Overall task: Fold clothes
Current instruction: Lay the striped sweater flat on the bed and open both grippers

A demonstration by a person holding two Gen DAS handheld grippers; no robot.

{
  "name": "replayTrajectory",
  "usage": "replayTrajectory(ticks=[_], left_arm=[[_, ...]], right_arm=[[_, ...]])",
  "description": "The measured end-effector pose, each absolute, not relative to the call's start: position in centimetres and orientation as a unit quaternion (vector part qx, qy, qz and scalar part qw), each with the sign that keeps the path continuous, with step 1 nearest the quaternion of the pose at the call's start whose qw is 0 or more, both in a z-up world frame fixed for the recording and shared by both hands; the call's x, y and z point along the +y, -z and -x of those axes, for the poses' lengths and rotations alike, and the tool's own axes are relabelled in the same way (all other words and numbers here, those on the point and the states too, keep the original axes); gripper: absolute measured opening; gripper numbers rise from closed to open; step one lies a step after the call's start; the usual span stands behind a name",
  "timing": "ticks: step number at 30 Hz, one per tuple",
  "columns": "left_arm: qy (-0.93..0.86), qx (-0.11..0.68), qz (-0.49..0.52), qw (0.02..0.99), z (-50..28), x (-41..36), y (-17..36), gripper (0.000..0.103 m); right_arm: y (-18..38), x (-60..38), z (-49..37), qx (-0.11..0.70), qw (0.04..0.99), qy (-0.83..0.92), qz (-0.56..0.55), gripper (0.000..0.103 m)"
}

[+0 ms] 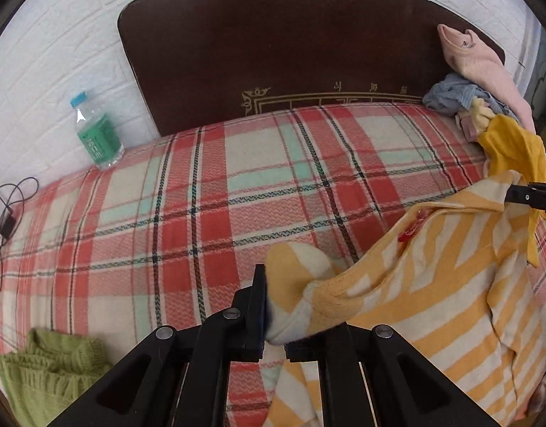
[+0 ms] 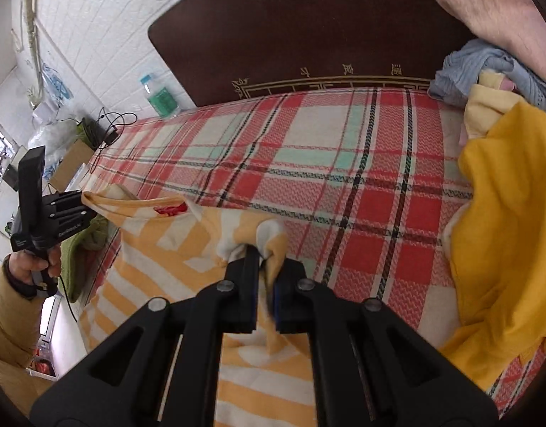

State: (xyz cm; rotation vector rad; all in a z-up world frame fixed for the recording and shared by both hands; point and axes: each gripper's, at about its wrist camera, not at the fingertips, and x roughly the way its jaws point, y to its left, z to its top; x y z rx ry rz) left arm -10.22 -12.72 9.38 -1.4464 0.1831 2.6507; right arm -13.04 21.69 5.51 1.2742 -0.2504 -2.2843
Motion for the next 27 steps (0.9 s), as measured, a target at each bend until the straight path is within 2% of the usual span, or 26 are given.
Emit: replayTrajectory(ticks=[8,16,21,24,25,26,27], left_arm=[[-0.861,0.009,0.507,0.051,15.3,-14.2,-8.5,0.006],[-0.851,-0.008,0.525,0.021,18.6,-13.4,-5.6,0.006],[-0.859,0.004,0.513,0.004,20.2,-13.2,-6.3,0.006],[-0.857,0.011,0.515,-0.010,21.0,-13.1,-5.9,0.014],[-0.856,0.008,0.518,-0.009,21.1,-13.2,-5.7,0.023],[-0.857,0.005,0.515,-0.008,21.0,-13.2,-5.7,0.038],[-0.860,0.003,0.510,-0.010,20.7,-13.3,-5.7,0.044]], right_arm=[[-4.4,22.6,18.7,-0.085,0.205,0.847,-0.483,0.007],[-0.8,23.6,22.7,-0.132,0.153,0.842,-0.501,0.007],[-1.9,24.2,23.7,-0.143,0.147,0.856,-0.474,0.007],[-2.2,24.3,24.5,-0.147,0.151,0.858,-0.468,0.008],[-1.8,24.2,24.9,-0.146,0.148,0.854,-0.478,0.009],[-1.5,24.0,25.0,-0.137,0.143,0.852,-0.485,0.015],[-1.3,23.8,24.9,-0.125,0.139,0.852,-0.488,0.019]])
